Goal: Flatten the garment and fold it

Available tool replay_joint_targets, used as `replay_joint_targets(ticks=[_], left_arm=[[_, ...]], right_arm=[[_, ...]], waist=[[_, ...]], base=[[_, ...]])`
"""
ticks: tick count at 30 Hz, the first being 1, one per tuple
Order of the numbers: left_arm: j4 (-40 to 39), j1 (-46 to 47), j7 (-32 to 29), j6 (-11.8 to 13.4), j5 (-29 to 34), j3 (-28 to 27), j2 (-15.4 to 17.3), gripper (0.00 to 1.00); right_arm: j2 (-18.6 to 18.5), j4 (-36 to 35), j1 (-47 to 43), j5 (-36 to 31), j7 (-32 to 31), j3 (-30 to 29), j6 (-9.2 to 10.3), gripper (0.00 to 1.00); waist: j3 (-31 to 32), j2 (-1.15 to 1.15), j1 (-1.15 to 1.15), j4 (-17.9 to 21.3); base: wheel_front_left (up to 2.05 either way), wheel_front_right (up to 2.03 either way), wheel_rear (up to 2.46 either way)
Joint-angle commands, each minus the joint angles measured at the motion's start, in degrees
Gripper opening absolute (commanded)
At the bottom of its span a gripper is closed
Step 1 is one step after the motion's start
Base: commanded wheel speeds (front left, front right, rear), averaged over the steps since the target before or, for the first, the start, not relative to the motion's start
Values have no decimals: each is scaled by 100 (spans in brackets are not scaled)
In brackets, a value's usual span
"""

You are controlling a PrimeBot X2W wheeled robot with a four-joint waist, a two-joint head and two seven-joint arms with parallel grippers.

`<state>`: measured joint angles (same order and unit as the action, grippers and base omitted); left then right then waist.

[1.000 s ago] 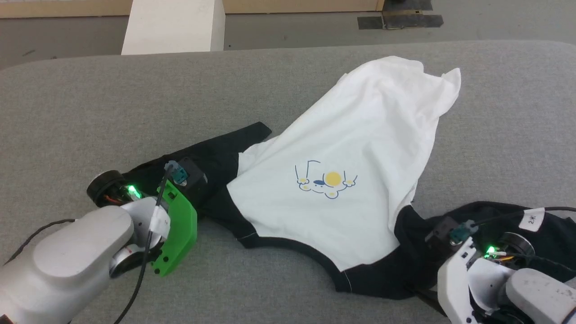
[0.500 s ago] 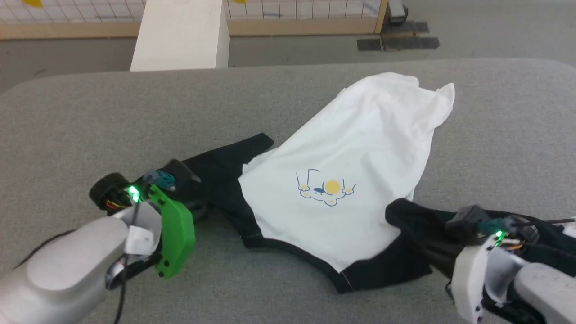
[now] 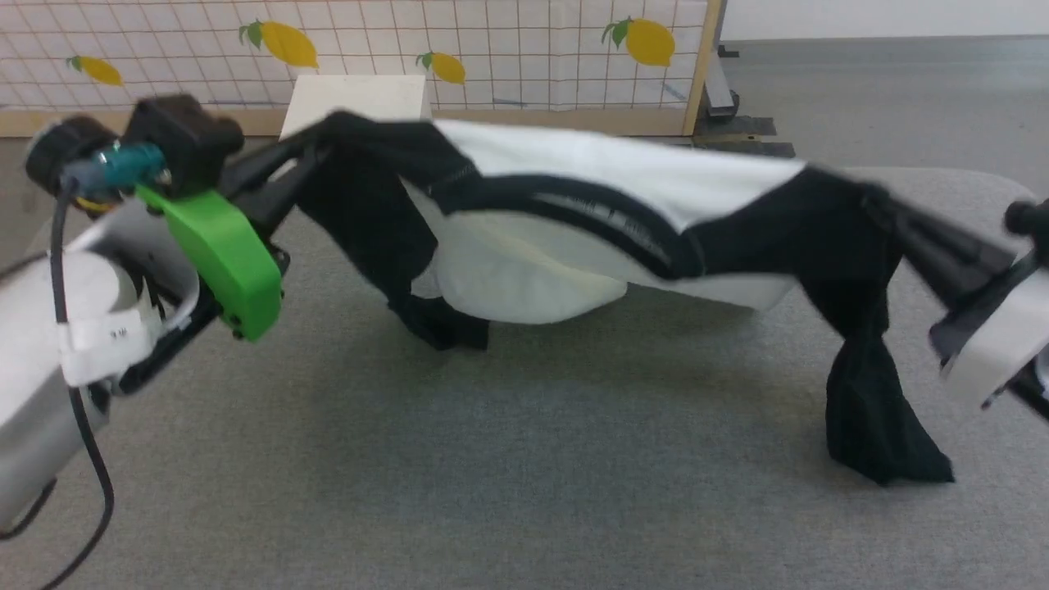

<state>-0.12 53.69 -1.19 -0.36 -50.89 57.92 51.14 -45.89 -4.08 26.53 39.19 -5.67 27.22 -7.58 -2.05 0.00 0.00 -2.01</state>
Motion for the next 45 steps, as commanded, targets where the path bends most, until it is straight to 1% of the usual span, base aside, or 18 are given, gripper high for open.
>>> replay_joint_targets(ticks=[1,3,6,10,15,21,25,29,33,37,40,44,45], left_arm=[[50,243,-11,44,149,-58,-62,0],[135,517,-43,56,295,-102,-176,0],[337,927,1,168,437,-239,-450,0],[755,1444,119,323,601,-425,-790,0],[1322,2177,130,261,776,-553,-1109,0],[1918,3282,225,209,1064,-761,-1432,0],[2317,4019,399,279,1291,-928,-1596,0],[2708,4568,606,290,1394,-1066,-1761,0],[3091,4921,866,263,1447,-1162,-1874,0],[3497,4989,1158,226,1432,-1232,-1913,0],[3760,4780,1306,123,1407,-1173,-1959,0],[4021,4231,1476,-27,1361,-1050,-2042,0],[4055,3616,1576,-32,1362,-1001,-2055,0]], right_arm=[[98,-7,216,-102,-47,-216,9,0],[220,-14,447,-249,-107,-457,9,0],[498,49,885,-529,-217,-762,9,0],[841,253,1520,-845,-399,-949,9,0],[1082,728,2593,-1160,-609,-1001,9,0],[1067,1303,4051,-1465,-792,-852,9,0],[1003,1672,5080,-1695,-832,-643,9,0],[1004,2050,5977,-1923,-768,-470,9,0],[1076,2496,6630,-2057,-634,-306,9,0],[1189,2927,6886,-2085,-480,-109,9,0],[1249,3153,6758,-1982,-353,87,9,0],[1289,3401,6288,-1751,-124,395,9,0],[1294,3503,5786,-1520,80,689,9,0]], waist=[[-12,0,0,-34],[-69,0,0,-53],[-214,0,0,-83],[-492,0,0,-89],[-1092,0,0,-96],[-2008,0,0,-177],[-2554,0,0,-212],[-2960,0,0,-227],[-3201,0,0,-215],[-3339,0,0,-205],[-3365,0,0,-209],[-3250,0,0,-179],[-3026,0,0,-143]], base=[[0,0,0],[0,0,0],[0,0,0],[0,0,0],[0,0,0],[0,0,0],[0,0,0],[0,0,0],[0,0,0],[0,0,0],[0,0,0],[0,0,0],[0,0,0]])
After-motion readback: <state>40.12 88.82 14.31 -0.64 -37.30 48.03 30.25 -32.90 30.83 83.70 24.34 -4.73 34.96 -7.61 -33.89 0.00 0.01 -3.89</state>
